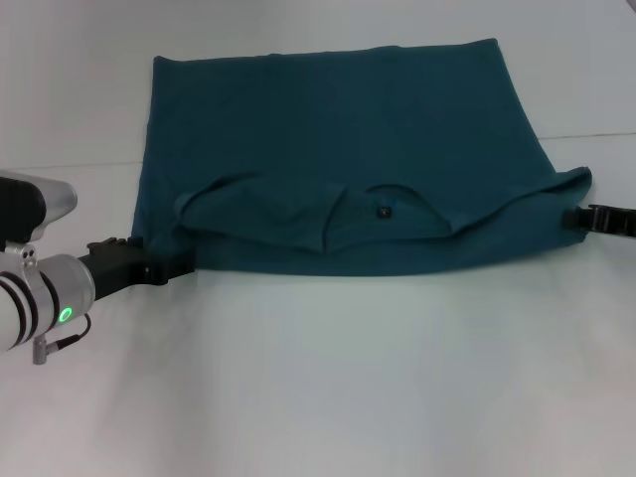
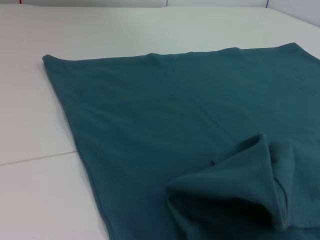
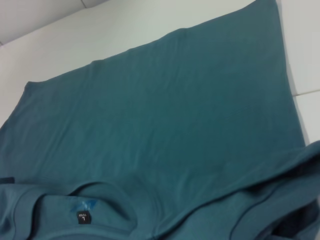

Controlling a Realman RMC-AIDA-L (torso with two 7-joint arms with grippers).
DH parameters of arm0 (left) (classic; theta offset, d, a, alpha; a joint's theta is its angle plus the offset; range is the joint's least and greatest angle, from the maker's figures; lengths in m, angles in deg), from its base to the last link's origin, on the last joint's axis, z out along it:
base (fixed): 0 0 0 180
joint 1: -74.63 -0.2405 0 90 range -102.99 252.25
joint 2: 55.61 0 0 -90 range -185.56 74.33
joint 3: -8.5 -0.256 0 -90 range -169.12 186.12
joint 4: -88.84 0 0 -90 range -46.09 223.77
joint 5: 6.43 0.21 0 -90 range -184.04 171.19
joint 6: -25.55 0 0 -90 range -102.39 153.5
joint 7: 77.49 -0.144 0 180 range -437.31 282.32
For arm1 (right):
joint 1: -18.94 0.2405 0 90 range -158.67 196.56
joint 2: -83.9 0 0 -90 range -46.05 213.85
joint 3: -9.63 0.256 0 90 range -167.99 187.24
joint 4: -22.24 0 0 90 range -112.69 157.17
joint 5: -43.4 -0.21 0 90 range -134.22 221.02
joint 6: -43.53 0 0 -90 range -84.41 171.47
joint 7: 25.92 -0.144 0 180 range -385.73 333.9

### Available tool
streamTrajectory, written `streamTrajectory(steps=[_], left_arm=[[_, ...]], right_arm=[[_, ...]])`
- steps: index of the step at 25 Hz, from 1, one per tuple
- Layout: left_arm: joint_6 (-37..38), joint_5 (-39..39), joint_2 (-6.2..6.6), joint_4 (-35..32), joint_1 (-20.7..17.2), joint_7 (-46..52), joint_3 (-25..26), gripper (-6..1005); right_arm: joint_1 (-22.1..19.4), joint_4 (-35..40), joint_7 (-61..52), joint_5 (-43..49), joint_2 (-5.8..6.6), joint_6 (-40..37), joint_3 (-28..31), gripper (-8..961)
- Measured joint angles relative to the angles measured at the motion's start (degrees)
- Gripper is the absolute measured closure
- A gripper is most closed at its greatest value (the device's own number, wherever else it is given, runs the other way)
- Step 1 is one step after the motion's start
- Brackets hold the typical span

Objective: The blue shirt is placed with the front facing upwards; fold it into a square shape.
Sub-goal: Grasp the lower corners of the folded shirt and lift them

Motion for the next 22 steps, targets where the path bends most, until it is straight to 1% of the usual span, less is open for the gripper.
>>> streamTrajectory(steps=[7,22], left_arm=[[0.0,0.1,0.01,0.1,0.0,0.0,0.0,266],[-0.1,0.1,-0.09,0.7,0.1,0.0,0.0,274]], right_arm=[[0.0,0.0,0.0,-0.1,0.18,-0.1,0.0,921],[-0.1,-0.1,0.0,-0.1,0.09,-0.2,-0.1,921]])
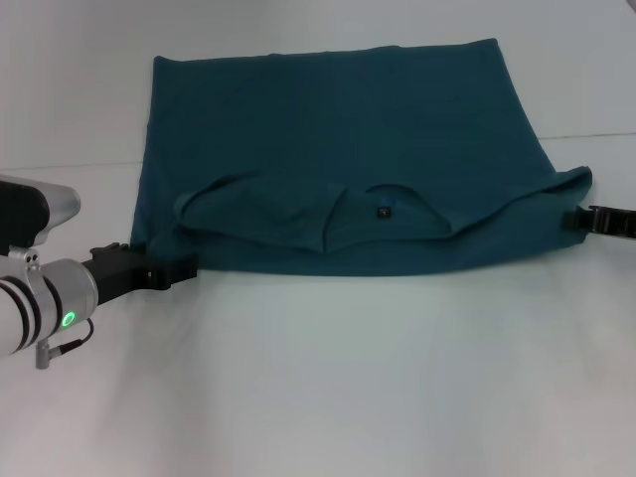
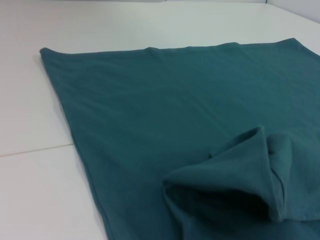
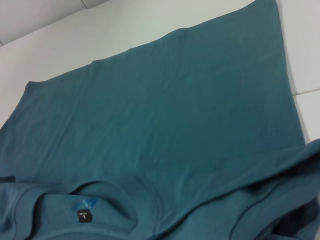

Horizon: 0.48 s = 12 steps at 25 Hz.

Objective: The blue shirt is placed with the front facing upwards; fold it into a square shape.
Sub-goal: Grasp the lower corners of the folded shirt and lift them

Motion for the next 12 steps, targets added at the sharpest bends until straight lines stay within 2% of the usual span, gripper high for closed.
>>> streamTrajectory(steps=[12], left_arm=[[-0.6,0.2,0.06,0.0,0.3,0.0,0.0,281]], right_arm=[[0.0,-0.1,0.1,0.0,-0.08,0.0,0.1,922]])
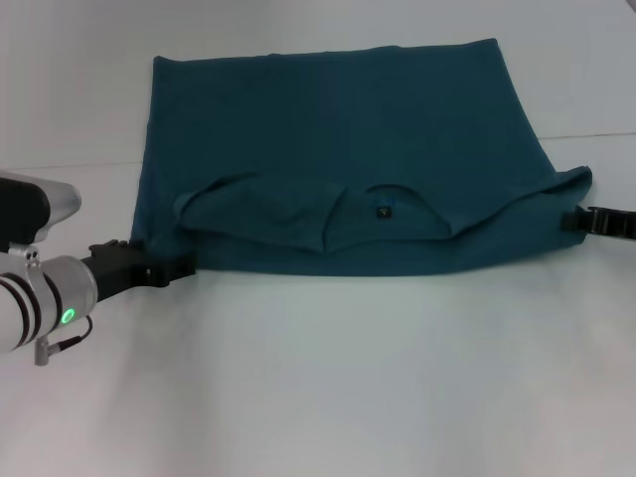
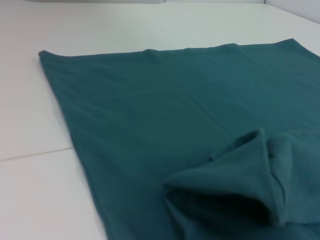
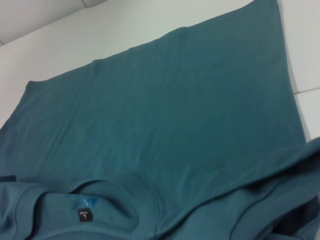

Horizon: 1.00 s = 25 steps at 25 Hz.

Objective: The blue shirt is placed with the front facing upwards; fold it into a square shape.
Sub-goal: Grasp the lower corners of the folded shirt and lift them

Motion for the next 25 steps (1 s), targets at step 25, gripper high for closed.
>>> streamTrajectory(steps=[25], left_arm=[[-2.1,0.4,-0.11,1.5,0.9,0.0,-1.9,296]], right_arm=[[0.0,-0.1,0.0,0.0,-0.09,-0.1,0.0,922]])
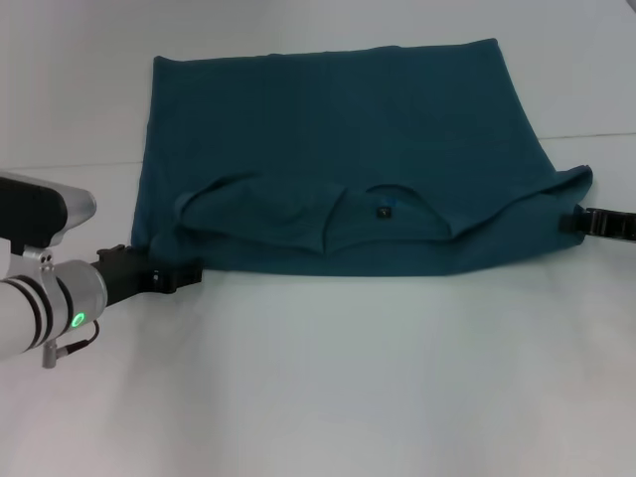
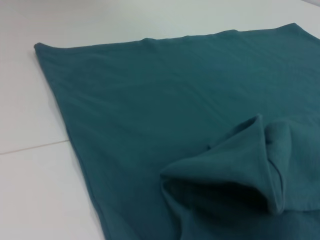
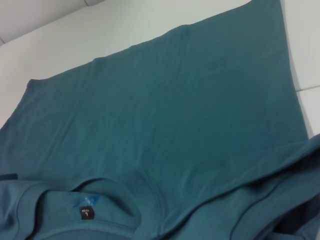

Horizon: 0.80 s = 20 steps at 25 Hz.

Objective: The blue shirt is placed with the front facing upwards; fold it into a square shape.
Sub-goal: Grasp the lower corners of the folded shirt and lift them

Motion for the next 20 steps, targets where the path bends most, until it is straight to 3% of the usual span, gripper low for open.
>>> streamTrajectory(steps=[18,20], left_arm=[[-3.0,0.9,-0.03,0.0,0.6,0.6,-1.1,306],[-3.1,0.9,0.03,0.1,0.7,0.6,-1.1,400]], right_arm=[[-0.1,0.1,0.1,0.0,-0.16,-0.1,0.1,922],[-0.1,0.1,0.1,0.0,-0.17,-0.1,0.1,922]])
